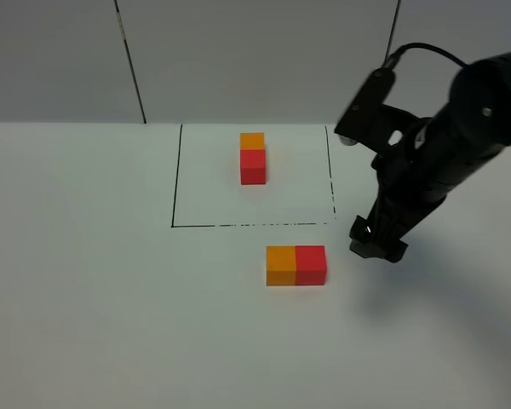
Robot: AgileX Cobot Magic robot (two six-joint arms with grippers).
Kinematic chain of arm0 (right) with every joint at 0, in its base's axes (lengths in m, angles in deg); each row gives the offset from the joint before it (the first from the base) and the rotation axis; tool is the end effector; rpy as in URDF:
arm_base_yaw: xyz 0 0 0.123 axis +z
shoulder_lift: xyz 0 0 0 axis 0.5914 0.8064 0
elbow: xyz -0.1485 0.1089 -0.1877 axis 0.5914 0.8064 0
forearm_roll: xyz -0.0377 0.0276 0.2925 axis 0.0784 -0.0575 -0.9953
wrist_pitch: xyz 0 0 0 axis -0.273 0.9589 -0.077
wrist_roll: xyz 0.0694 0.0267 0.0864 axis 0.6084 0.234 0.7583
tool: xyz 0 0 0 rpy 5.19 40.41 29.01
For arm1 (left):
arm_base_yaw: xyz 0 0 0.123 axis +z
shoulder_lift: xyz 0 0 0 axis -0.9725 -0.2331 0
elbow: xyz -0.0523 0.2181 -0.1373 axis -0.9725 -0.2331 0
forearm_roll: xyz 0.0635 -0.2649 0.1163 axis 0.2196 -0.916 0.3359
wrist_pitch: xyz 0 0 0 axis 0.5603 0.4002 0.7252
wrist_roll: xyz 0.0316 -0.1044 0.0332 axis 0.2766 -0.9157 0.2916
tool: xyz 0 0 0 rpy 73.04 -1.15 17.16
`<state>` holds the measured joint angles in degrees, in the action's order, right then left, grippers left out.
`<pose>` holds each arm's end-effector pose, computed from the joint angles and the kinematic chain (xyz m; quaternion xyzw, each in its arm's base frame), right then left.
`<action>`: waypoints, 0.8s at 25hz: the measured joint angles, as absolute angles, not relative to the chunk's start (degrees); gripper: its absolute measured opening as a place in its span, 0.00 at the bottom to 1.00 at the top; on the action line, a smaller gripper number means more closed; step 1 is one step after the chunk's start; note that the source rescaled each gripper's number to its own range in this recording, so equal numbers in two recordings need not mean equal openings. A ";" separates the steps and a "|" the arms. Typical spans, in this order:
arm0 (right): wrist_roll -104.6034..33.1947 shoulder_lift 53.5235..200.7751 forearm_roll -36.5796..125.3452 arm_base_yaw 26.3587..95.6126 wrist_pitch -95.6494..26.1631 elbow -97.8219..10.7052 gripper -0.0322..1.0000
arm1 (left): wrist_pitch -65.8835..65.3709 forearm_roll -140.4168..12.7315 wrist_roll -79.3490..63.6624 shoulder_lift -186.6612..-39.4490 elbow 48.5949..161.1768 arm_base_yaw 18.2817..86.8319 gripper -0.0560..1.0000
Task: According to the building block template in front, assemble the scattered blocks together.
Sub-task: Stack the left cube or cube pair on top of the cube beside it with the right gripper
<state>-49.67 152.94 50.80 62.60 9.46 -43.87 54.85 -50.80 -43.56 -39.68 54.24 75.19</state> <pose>0.3709 0.1863 0.2177 -0.5085 0.8373 -0.0067 0.2008 0.0776 -0.0026 0.2937 -0.0023 0.8425 -0.0180 0.5385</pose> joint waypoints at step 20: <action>-67.51 181.92 49.59 67.30 17.72 -64.55 0.98 | 54.85 -50.80 -43.56 -39.68 54.24 75.19 0.73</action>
<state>-67.51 181.92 49.59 67.30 17.72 -64.55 54.85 -50.80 -43.56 -39.68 54.24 75.19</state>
